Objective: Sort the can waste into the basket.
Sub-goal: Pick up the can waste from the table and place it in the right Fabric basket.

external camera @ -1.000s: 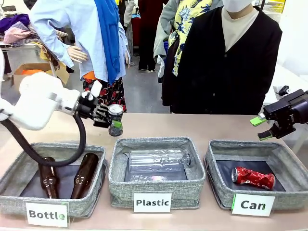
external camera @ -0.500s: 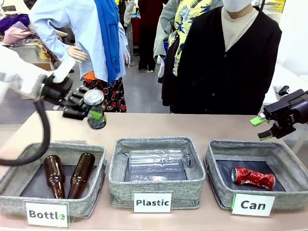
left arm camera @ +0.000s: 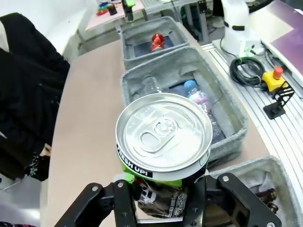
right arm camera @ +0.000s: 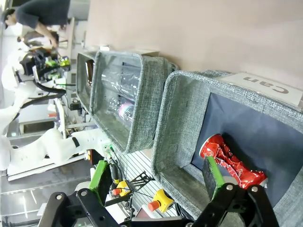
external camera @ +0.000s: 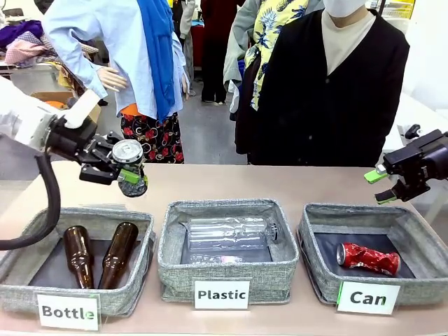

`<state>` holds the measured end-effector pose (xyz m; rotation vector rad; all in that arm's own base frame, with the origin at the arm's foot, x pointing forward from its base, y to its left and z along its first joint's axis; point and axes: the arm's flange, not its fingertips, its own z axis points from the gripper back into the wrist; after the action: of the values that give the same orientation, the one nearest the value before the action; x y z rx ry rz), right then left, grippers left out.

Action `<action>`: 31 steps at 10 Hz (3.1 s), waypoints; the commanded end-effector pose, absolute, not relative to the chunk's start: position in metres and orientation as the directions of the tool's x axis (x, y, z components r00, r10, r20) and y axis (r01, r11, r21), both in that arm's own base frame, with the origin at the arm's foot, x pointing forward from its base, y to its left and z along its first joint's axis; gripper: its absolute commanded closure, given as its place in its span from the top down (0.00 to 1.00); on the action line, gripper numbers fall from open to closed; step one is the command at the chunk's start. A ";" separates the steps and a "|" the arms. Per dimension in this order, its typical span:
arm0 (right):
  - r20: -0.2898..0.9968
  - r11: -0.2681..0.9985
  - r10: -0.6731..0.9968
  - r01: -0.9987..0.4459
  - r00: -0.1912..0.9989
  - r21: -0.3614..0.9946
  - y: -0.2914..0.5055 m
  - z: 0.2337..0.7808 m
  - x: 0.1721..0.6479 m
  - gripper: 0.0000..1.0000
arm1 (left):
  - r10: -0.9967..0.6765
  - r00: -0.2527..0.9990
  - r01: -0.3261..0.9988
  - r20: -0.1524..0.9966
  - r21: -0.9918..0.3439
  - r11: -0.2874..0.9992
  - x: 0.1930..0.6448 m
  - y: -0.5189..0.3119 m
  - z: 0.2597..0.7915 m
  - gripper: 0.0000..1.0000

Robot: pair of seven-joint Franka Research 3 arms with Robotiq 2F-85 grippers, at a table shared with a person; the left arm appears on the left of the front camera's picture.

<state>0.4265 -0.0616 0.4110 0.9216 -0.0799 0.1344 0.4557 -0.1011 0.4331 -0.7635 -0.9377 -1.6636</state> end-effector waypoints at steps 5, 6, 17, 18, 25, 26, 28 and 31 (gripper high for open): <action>0.156 0.719 0.067 -0.156 0.986 0.677 -0.086 0.483 0.402 1.00 | -0.298 -0.003 0.991 0.954 0.043 0.125 0.448 -0.271 0.480 0.36; 0.145 0.721 0.093 -0.167 0.985 0.673 -0.107 0.500 0.387 1.00 | -0.354 -0.010 1.000 0.935 0.017 0.017 0.450 -0.332 0.484 0.36; 0.178 0.614 -0.301 0.048 0.937 0.788 -0.267 0.506 0.276 1.00 | -0.681 -0.118 0.971 0.723 -0.058 -0.230 0.429 -0.644 0.418 0.36; 0.178 0.614 -0.301 0.048 0.937 0.788 -0.267 0.506 0.276 1.00 | -0.681 -0.118 0.971 0.723 -0.058 -0.230 0.429 -0.644 0.418 0.36; 0.178 0.614 -0.301 0.048 0.937 0.788 -0.267 0.506 0.276 1.00 | -0.759 -0.173 0.979 0.628 0.022 -0.204 0.434 -0.657 0.413 0.95; 0.178 0.614 -0.301 0.048 0.937 0.788 -0.267 0.506 0.276 1.00 | -0.759 -0.173 0.978 0.628 0.021 -0.206 0.435 -0.655 0.415 1.00; 0.178 0.614 -0.301 0.048 0.937 0.788 -0.267 0.506 0.276 1.00 | -0.751 -0.153 0.984 0.642 0.027 -0.177 0.438 -0.643 0.422 1.00; 0.178 0.614 -0.301 0.048 0.937 0.788 -0.267 0.506 0.276 1.00 | -0.726 -0.072 0.995 0.684 0.003 -0.095 0.445 -0.594 0.446 1.00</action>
<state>0.2744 -0.2662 0.5014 0.8922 -0.3027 -0.1799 0.4602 -0.6271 0.4381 -0.6111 -0.5728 -1.6342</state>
